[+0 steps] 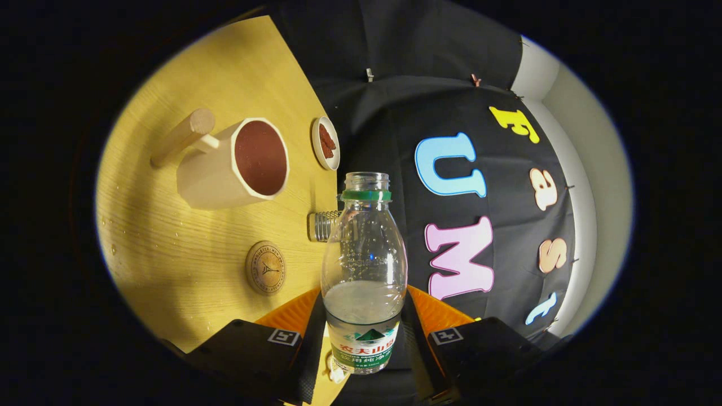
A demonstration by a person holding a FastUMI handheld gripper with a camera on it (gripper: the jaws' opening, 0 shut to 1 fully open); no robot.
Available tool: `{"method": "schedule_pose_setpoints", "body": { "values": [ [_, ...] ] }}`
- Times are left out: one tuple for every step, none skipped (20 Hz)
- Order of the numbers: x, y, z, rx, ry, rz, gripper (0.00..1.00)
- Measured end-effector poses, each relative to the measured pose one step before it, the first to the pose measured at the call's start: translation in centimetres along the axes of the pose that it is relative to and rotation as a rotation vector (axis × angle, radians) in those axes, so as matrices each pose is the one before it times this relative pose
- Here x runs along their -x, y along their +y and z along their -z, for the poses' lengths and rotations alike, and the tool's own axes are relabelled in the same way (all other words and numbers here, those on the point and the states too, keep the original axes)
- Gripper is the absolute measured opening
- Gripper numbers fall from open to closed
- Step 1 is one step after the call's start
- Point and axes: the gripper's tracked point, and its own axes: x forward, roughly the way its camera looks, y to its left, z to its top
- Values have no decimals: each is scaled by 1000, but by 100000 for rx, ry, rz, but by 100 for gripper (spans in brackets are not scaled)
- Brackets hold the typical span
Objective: Take the bottle from table, then pour the juice into the cup, finally place the bottle on the coaster
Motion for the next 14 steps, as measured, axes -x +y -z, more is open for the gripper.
{"method": "schedule_pose_setpoints", "body": {
  "values": [
    [-52, -55, -237, 3194, -750, 196, 69],
    [-35, -21, -7, 2618, -316, -113, 68],
    [-119, 317, -110, 2037, -418, -462, 68],
    [-76, 196, -118, 2011, -228, -555, 69],
    [-187, -103, -143, 2301, -112, 47, 69],
    [-20, -228, -111, 2295, -367, 531, 69],
    [-105, -49, -57, 2106, -248, 328, 69],
    [-47, -31, -63, 1880, -147, -1, 69],
    [-88, 149, -123, 1653, -282, -374, 68],
    [-36, 164, -10, 1729, -33, -302, 68],
    [-46, -61, 46, 1364, -21, -102, 69],
    [-19, -67, -58, 1654, -107, -97, 69],
    [-97, -5, -214, 1454, -213, -198, 68],
    [-10, 98, -55, 1613, -143, -261, 69]
  ]
}}
